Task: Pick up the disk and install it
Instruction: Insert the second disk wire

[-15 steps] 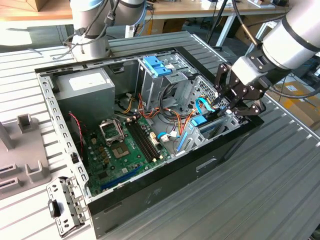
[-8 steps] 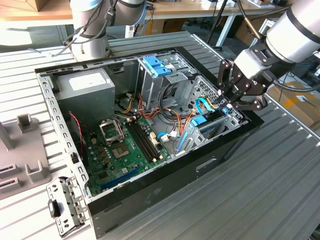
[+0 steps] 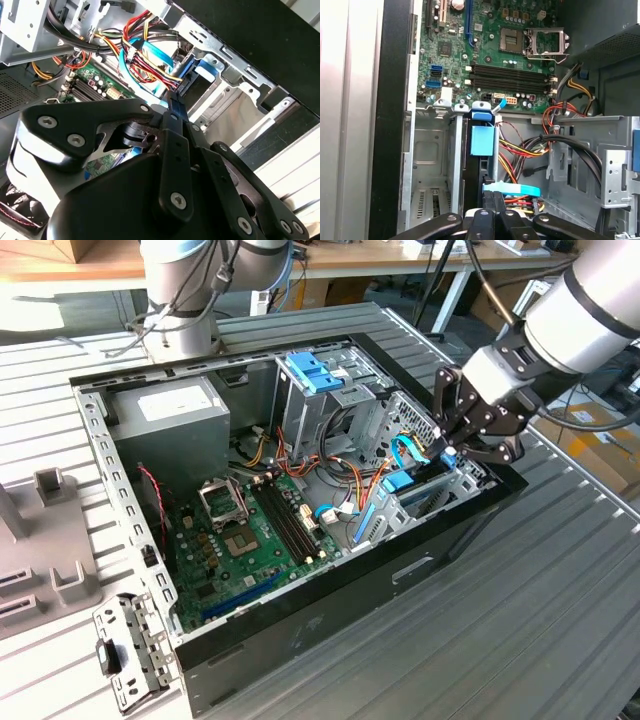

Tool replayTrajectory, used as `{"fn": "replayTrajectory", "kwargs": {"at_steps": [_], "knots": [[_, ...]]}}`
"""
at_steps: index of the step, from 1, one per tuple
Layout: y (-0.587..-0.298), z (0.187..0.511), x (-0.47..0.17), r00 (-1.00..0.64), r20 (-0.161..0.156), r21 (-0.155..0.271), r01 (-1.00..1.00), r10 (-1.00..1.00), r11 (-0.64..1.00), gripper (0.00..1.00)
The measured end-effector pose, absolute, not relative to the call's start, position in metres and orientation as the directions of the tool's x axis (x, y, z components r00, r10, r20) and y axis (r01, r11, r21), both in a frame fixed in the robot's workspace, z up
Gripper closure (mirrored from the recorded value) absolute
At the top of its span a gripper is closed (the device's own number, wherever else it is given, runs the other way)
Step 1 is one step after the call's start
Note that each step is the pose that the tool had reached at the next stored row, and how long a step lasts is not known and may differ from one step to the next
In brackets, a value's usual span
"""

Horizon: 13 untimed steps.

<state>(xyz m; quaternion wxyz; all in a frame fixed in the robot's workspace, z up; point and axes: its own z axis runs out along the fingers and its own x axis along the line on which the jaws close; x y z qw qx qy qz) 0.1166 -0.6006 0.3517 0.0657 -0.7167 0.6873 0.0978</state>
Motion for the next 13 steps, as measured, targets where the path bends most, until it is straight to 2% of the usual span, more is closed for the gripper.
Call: {"fn": "replayTrajectory", "kwargs": {"at_steps": [13], "knots": [[-0.6006, 0.3426, 0.1166, 0.036, -0.234, 0.042, -0.998, -0.971, -0.047, 0.89]]}}
